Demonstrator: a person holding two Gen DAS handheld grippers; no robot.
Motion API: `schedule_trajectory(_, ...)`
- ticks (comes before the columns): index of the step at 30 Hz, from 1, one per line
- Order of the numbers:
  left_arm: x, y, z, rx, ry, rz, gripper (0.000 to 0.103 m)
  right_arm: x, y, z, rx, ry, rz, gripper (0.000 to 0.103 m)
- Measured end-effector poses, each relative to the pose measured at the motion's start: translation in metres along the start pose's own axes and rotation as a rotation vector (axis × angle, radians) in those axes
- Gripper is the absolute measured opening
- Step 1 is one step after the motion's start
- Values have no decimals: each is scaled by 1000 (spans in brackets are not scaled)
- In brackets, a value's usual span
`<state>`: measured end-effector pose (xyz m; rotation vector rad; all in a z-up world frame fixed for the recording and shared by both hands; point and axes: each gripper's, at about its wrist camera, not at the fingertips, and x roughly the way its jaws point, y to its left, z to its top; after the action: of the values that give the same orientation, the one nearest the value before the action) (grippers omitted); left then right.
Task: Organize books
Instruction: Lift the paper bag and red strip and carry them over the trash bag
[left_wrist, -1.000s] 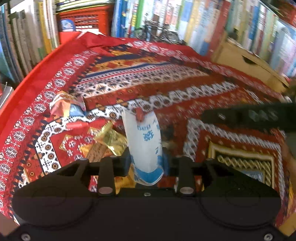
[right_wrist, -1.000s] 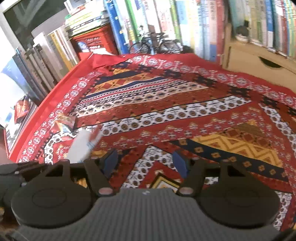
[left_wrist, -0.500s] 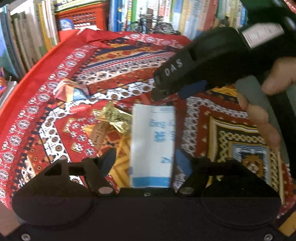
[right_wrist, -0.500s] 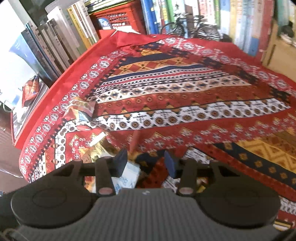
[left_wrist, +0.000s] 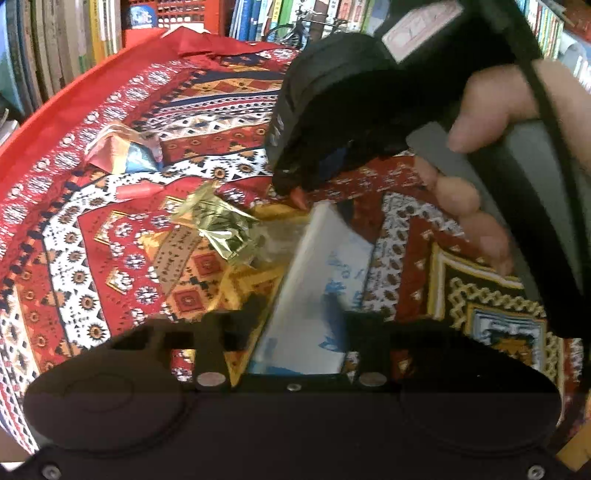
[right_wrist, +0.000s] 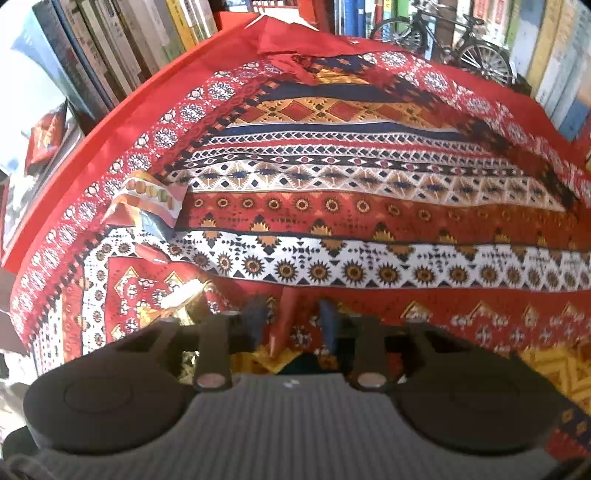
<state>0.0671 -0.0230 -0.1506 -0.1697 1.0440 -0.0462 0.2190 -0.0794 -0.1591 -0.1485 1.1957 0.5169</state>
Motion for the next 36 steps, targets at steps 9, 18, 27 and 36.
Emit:
schedule_trajectory(9, -12, -3, 5, -18, -11, -14, 5, -23, -25, -11, 78, -29, 32, 12)
schedule_trajectory(18, -34, -6, -2, -44, -29, -15, 6, -53, -40, -41, 127, -42, 31, 13)
schedule_trajectory(27, -27, -22, -12, 1, -37, 123, 75, -62, -49, -63, 142, -51, 18, 13)
schedule_trajectory(36, 9, -43, -9, 39, 12, 114, 74, -65, -60, -68, 165, -60, -1, 13)
